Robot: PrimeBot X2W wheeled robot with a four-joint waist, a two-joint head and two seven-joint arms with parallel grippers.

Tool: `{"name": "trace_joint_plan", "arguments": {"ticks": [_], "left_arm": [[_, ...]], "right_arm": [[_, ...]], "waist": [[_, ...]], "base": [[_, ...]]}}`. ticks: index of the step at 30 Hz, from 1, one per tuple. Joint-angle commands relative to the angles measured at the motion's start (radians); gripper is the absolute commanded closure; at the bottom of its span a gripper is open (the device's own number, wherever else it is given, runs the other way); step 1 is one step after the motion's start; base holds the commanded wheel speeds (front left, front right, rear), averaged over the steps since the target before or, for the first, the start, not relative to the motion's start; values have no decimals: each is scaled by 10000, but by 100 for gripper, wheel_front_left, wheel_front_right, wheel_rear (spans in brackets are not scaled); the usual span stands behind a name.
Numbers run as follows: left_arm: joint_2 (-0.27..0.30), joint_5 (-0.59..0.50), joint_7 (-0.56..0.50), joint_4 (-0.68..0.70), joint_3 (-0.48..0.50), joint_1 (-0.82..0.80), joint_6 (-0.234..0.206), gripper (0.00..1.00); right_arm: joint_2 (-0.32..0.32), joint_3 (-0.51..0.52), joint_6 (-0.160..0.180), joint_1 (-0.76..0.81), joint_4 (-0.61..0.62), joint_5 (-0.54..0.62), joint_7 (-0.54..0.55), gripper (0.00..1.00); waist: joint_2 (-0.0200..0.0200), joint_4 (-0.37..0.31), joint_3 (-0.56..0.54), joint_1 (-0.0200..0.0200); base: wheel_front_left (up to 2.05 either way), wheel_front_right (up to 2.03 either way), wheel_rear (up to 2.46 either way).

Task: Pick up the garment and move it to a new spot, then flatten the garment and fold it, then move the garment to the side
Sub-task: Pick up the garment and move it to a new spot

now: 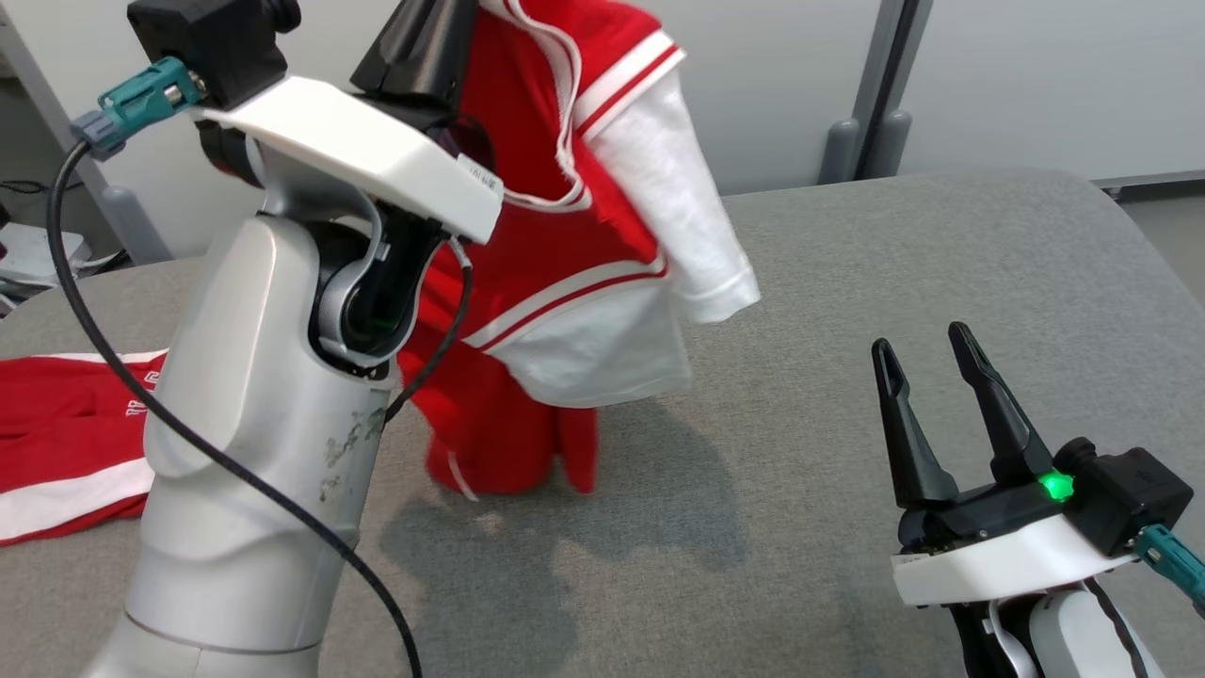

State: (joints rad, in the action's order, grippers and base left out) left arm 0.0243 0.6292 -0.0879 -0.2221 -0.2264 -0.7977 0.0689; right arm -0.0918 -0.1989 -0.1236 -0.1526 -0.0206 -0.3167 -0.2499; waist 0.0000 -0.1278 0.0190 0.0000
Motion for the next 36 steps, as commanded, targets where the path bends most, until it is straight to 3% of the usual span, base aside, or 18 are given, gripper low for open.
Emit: {"name": "trace_joint_plan", "arguments": {"ticks": [1,12,18,23,28,36], "left_arm": [[274,140,159,84,151,-707,8,100],[262,1845,1896,-1228,-1469,-2454,-370,100],[408,1754,2255,-2265,-1662,-1690,-246,100],[941,1446,2720,-3316,-1834,-387,-218,100],[1599,582,3219,-4107,-2041,533,-741,100],[2068,-88,3470,-4507,-1804,1841,-1659,100]], "right_arm": [[54,-178,-71,-48,172,-104,-118,0],[50,-208,-71,-58,172,-107,-118,0],[71,-118,-71,-42,228,-115,-118,0],[28,-100,-71,-14,219,-114,-118,0],[-47,-155,-71,-132,221,-124,-118,0],[-178,-211,-71,-130,157,-162,-118,0]], "waist": [[0,-225,-51,0],[0,-756,73,0],[0,-632,283,0],[0,-454,435,0],[0,-327,600,0],[0,-115,749,0]], "base": [[0,0,0],[0,0,0],[0,0,0],[0,0,0],[0,0,0],[0,0,0]]}}
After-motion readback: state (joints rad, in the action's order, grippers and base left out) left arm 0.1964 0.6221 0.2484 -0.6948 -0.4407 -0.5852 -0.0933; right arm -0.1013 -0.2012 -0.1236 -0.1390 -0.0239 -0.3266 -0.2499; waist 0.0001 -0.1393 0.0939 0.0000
